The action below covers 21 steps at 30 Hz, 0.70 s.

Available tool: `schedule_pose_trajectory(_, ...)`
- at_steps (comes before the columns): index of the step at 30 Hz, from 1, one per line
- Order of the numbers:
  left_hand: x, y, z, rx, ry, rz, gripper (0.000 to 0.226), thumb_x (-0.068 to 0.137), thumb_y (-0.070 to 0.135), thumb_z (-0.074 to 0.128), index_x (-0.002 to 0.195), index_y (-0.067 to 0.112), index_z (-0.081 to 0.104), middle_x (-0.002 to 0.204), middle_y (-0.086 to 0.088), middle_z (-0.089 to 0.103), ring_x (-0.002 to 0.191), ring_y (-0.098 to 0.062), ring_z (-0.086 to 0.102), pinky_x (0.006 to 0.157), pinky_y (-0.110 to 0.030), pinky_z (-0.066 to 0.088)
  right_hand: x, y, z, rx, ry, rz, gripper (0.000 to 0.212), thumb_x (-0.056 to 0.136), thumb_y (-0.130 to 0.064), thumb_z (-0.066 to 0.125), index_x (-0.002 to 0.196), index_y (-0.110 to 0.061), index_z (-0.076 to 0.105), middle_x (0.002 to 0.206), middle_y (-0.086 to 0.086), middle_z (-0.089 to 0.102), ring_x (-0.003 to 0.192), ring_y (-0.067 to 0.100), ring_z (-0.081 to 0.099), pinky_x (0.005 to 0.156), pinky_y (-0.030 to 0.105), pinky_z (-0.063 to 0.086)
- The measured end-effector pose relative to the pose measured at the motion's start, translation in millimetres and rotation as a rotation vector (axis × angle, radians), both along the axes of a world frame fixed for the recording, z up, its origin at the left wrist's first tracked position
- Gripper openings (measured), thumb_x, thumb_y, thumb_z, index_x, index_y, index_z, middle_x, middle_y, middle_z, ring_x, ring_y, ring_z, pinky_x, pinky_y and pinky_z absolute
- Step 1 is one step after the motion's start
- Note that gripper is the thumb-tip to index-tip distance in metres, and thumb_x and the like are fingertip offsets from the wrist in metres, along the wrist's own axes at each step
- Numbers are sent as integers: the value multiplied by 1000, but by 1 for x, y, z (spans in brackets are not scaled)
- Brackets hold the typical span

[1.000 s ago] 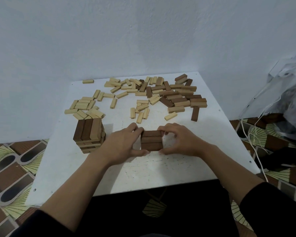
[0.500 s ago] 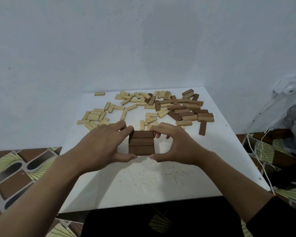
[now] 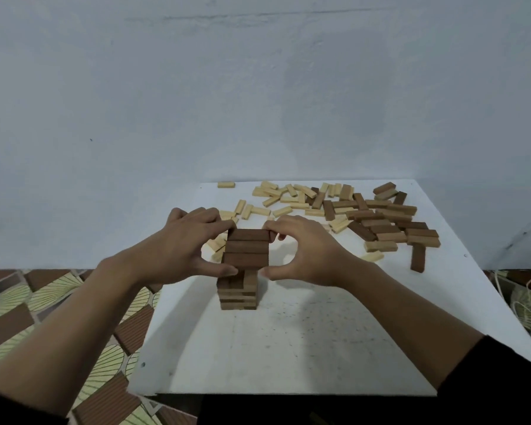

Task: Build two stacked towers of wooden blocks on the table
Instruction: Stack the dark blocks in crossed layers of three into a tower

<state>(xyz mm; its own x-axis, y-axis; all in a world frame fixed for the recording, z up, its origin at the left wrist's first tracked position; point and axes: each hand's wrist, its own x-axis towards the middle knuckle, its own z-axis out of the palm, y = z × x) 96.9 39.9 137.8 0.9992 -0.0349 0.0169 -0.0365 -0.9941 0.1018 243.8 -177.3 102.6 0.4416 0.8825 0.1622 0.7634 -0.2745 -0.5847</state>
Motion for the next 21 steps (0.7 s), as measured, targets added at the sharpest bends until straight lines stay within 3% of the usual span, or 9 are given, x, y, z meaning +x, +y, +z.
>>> schedule_pose_trajectory(9,-5,23,-29,-132,82,11,83,70,97,34,125,37,52,98,17,42,101,-3,42,93,-36,26,-11,18,-10,-153,-30,-55,79,73,-62,79,140,-28,54,120,-14,51,116,11,43,105,46,36)
schedule_pose_trajectory(21,-6,24,-45,-190,94,19,98,65,101,29,133,33,51,101,20,41,103,5,39,93,-37,25,-15,20,-17,-203,-32,-64,82,72,-63,79,141,-27,52,126,-12,50,119,10,40,106,45,32)
